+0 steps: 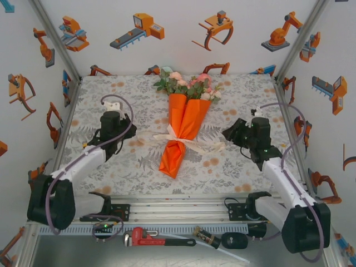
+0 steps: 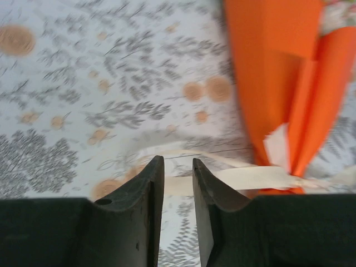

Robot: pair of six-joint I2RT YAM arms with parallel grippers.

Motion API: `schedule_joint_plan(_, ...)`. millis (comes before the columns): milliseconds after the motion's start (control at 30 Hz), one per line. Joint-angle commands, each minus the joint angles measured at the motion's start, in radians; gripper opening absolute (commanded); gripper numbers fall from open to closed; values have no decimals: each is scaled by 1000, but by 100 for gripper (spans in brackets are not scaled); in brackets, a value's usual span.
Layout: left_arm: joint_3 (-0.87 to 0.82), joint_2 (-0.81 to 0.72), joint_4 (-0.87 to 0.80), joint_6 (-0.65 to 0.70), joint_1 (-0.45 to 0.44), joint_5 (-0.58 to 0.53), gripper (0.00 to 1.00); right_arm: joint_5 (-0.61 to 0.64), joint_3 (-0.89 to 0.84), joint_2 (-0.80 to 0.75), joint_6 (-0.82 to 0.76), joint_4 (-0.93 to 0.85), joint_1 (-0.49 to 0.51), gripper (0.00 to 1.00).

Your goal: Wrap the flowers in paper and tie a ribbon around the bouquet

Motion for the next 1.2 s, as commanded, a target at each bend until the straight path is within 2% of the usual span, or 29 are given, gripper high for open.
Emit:
schedule_joint_plan(0, -28, -72, 96, 106, -61, 55, 35, 131, 60, 11, -188, 39, 89, 49)
schedule_joint_plan(100, -39, -120, 125, 189, -121, 19, 42, 227, 52, 33, -246, 94, 96, 52)
schedule_joint_plan(167, -70, -170, 153, 243, -155, -22, 52, 323, 32, 35, -333, 138, 95, 56)
schedule_joint_plan(200, -92, -194, 172, 263, -166, -39, 60, 373, 18, 35, -365, 160, 95, 62)
schedule_joint_plan(267, -144, -257, 207, 313, -178, -73, 85, 529, -23, 36, -392, 215, 83, 79)
schedule_joint_plan(300, -164, -282, 212, 329, -181, -92, 95, 565, -39, 38, -399, 230, 66, 83)
schedule_joint_plan(333, -182, -311, 210, 348, -181, -123, 98, 570, -49, 42, -397, 226, 32, 85)
schedule_joint_plan(533, -274, -423, 162, 464, -175, -380, 97, 512, -106, 129, -341, 245, -190, 93)
schedule_joint_plan(600, -308, -441, 175, 478, -160, -455, 97, 479, -117, 186, -324, 280, -231, 99)
schedule_joint_plan(667, -340, -445, 186, 476, -128, -499, 97, 472, -131, 270, -320, 352, -253, 99)
schedule_joint_plan(800, -368, -430, 184, 426, -44, -514, 97, 442, -146, 441, -330, 505, -269, 99)
schedule_joint_plan(900, -383, -402, 196, 410, 1, -528, 97, 421, -113, 489, -381, 512, -270, 98)
schedule_joint_plan(967, -394, -373, 216, 409, 22, -524, 97, 409, -169, 487, -423, 650, -270, 98)
schedule_joint_plan(1033, -393, -328, 225, 404, 49, -503, 97, 391, -260, 540, -436, 867, -273, 98)
schedule_joint_plan(1100, -387, -283, 238, 406, 68, -481, 97, 346, -306, 586, -457, 985, -272, 96)
schedule_joint_plan(1133, -388, -260, 256, 406, 75, -469, 97, 363, -292, 568, -437, 930, -274, 97)
schedule_joint_plan(1167, -392, -245, 273, 401, 83, -453, 97, 357, -295, 582, -444, 961, -276, 97)
